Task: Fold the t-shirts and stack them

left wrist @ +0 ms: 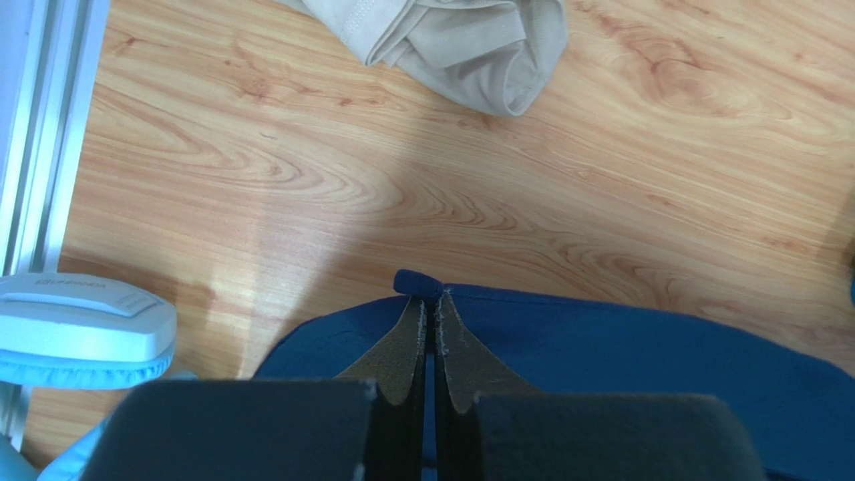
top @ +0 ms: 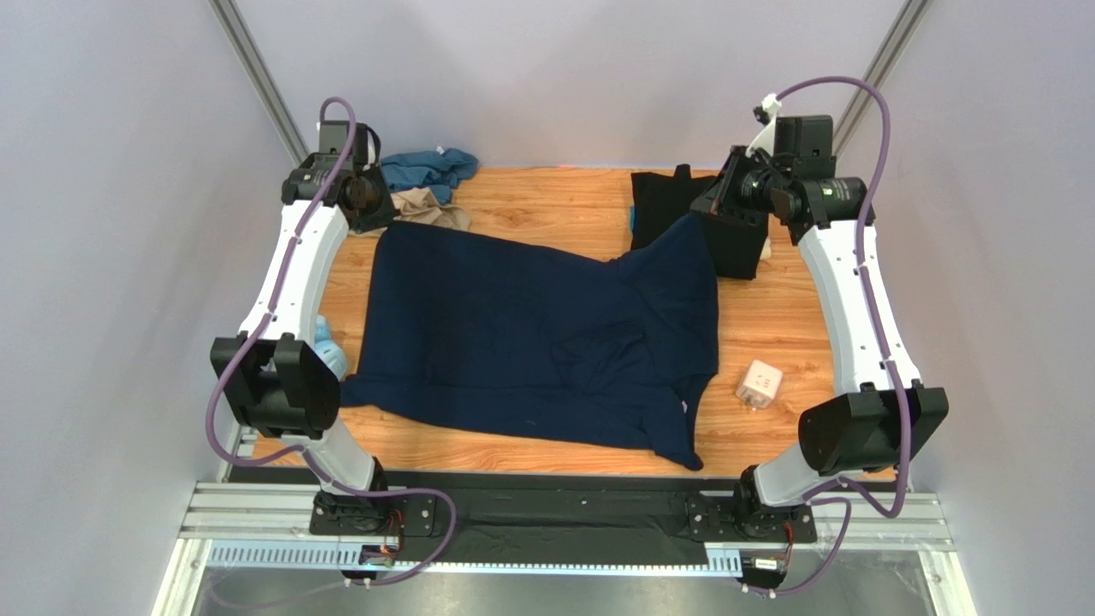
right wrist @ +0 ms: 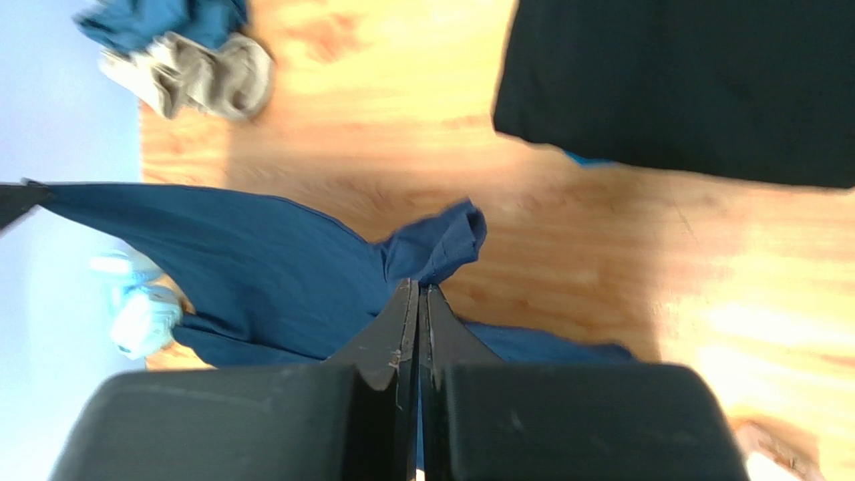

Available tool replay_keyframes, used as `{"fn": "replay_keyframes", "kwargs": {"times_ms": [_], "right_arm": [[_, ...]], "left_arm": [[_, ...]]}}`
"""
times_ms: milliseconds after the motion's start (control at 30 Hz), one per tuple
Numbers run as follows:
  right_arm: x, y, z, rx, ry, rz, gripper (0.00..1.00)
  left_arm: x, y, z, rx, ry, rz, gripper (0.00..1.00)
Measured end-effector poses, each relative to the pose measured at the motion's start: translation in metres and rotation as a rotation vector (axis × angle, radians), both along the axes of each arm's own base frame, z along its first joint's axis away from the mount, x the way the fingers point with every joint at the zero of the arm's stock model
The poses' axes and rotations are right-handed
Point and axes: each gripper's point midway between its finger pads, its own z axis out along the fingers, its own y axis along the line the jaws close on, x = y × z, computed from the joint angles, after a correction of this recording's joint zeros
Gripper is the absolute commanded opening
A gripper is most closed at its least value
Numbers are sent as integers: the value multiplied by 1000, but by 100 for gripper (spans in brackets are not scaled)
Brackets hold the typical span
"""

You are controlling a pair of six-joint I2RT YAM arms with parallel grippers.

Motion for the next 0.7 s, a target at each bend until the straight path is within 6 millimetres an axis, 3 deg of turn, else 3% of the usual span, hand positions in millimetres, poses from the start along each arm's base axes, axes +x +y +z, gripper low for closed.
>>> {"fn": "replay_keyframes", "kwargs": {"times_ms": [133,400,567,700], "right_arm": [[5,1,44,13,-110,-1,0],[-8,5,155,54,-383,25,0],[-27,11,200,89,-498,58,0],[-50,15,221,113,-551,85,0]], "left_arm": [[-11,-7,24,-1,-55,-10,0],[-61,-27,103,-21,-259,-33,0],[-96,-14,148,-8,-395,5,0],[-129,0,180,9,-500,50,0]]}}
